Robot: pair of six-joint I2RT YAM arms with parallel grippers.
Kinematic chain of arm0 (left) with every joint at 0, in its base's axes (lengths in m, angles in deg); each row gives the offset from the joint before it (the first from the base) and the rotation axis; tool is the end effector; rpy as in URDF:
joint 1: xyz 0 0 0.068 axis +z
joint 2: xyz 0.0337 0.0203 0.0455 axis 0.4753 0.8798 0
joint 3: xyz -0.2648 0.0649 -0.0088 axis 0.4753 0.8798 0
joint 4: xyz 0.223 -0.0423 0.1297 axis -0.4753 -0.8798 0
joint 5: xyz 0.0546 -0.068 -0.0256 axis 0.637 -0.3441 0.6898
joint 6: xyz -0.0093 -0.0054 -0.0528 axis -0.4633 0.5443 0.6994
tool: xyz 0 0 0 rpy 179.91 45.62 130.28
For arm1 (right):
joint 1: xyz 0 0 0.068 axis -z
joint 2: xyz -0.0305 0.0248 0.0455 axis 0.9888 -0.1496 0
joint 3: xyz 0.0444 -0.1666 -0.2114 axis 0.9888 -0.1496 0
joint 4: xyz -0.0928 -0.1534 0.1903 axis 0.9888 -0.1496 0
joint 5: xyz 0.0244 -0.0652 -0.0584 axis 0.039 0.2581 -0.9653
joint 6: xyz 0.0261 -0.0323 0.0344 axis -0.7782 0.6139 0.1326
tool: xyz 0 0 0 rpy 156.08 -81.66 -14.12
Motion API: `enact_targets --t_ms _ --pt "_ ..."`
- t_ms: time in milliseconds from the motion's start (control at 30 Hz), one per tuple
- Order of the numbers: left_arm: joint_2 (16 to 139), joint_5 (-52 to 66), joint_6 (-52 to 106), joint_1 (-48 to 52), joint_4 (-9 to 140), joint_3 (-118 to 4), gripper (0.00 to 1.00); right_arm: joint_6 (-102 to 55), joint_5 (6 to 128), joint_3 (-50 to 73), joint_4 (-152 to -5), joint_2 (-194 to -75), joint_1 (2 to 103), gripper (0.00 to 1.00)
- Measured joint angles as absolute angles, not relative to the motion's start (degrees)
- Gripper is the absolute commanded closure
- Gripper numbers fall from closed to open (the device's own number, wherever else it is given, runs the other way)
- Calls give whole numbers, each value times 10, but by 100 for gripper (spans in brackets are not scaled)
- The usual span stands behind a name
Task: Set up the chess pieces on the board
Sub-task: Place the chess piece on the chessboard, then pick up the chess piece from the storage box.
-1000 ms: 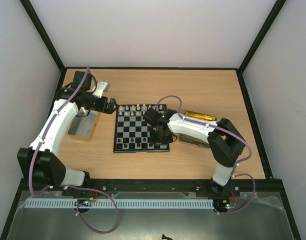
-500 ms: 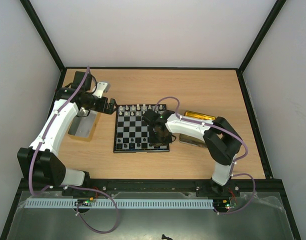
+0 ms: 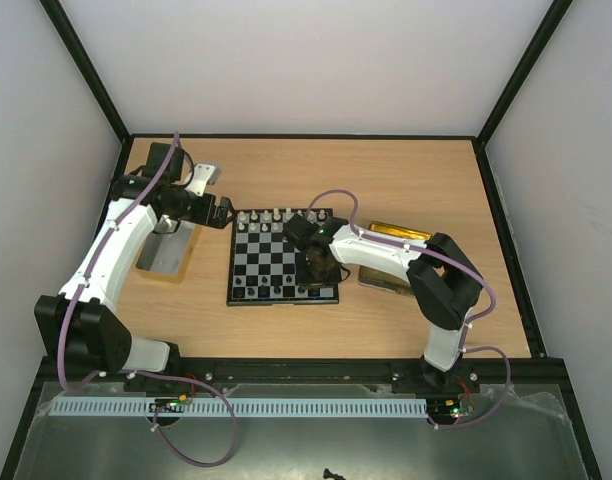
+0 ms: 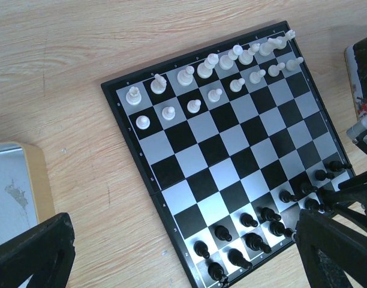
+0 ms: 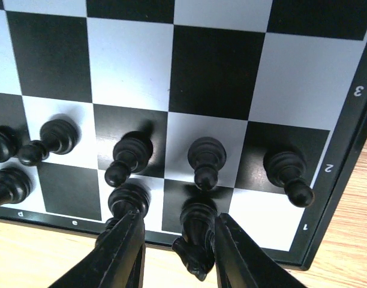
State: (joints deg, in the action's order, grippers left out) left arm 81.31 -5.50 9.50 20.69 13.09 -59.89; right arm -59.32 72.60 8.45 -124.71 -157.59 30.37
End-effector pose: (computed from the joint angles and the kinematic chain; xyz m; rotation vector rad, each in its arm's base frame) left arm 0.2780 -0.0500 0.3272 0.4350 2.4611 -0.4641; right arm 0.2116 0.2744 0.1843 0.2552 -3.0632 -0.4634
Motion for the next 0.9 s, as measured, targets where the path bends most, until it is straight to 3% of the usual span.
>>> enact_targets --t_ms 900 --pt "813 -59 95 207 131 -596 0 -586 699 112 -1284 -1570 304 69"
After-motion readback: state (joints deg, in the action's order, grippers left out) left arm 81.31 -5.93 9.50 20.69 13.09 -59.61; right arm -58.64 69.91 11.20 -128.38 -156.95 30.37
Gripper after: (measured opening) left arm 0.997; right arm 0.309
